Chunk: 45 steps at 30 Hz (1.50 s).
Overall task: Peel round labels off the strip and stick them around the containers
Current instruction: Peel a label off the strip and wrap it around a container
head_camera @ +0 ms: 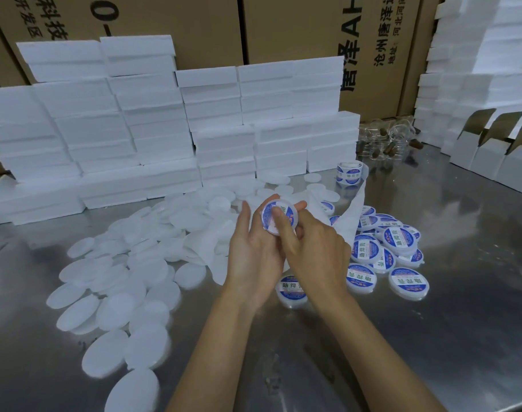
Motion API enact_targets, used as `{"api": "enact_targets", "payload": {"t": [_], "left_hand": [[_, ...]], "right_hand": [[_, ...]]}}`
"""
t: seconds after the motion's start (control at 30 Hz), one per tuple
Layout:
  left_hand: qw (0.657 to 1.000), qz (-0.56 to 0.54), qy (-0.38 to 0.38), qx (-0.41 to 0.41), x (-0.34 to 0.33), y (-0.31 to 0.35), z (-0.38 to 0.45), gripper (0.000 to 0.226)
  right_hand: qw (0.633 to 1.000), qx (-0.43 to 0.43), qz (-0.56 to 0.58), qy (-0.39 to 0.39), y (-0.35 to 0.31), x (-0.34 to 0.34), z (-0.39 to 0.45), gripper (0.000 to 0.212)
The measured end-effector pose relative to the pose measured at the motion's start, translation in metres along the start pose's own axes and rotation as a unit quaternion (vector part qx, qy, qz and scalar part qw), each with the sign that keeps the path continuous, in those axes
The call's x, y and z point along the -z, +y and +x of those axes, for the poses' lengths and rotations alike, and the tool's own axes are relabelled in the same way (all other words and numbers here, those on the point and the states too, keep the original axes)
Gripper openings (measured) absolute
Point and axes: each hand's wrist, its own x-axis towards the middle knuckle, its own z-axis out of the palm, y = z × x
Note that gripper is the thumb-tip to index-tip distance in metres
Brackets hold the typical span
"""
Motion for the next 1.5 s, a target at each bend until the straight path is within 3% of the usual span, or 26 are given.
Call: {"api": "enact_targets", "payload": {"t": [0.13,0.23,0.3,0.5,0.7,0.83,1.0,1.13,1.27,1.4,1.5], "left_hand": [[0.992,0.12,0.023,-0.042,0.0,-0.004,0.004,0.031],[0.951,0.282,0.051,-0.12,0.006,-0.004,0.005,0.022],[0.933,0.321,0.067,-0.15,0.009,-0.002,0.002,0.023],[0.949,0.25,0.119,-0.151,0.004,-0.003,-0.003,0.021],[0.945,0.248,0.146,-0.154,0.0,-0.01,-0.004,0.011],[0.941,0.294,0.1,-0.137,0.0,-0.008,-0.002,0.023],[0.933,0.296,0.122,-0.162,0.002,-0.006,-0.003,0.02],[0.931,0.307,0.129,-0.151,0.004,-0.004,-0.004,0.02],[0.932,0.303,0.154,-0.127,0.001,-0.008,-0.003,0.021],[0.948,0.26,0.148,-0.108,0.003,-0.008,-0.001,0.009],[0.946,0.263,0.165,-0.096,0.007,-0.002,-0.001,0.013]], "right_hand": [[0.999,-0.007,0.017,0.026,0.01,0.002,0.004,0.047],[0.998,-0.025,0.049,0.006,0.018,0.004,0.007,0.045],[0.997,-0.018,0.077,-0.014,0.022,0.006,0.007,0.044],[0.996,0.019,0.051,-0.073,0.029,0.009,0.002,0.056],[0.997,0.07,0.018,-0.005,0.033,0.012,0.005,0.049],[0.997,0.07,0.035,0.018,0.036,0.012,0.005,0.047],[0.997,0.054,0.051,-0.023,0.035,0.016,0.002,0.056],[0.988,0.035,0.131,-0.076,0.04,0.014,0.002,0.054],[0.989,0.036,0.13,-0.067,0.042,0.015,0.003,0.056],[0.975,-0.104,0.193,0.025,0.058,0.023,0.015,0.054],[0.969,-0.22,0.1,0.058,0.086,0.031,0.024,0.053]]}}
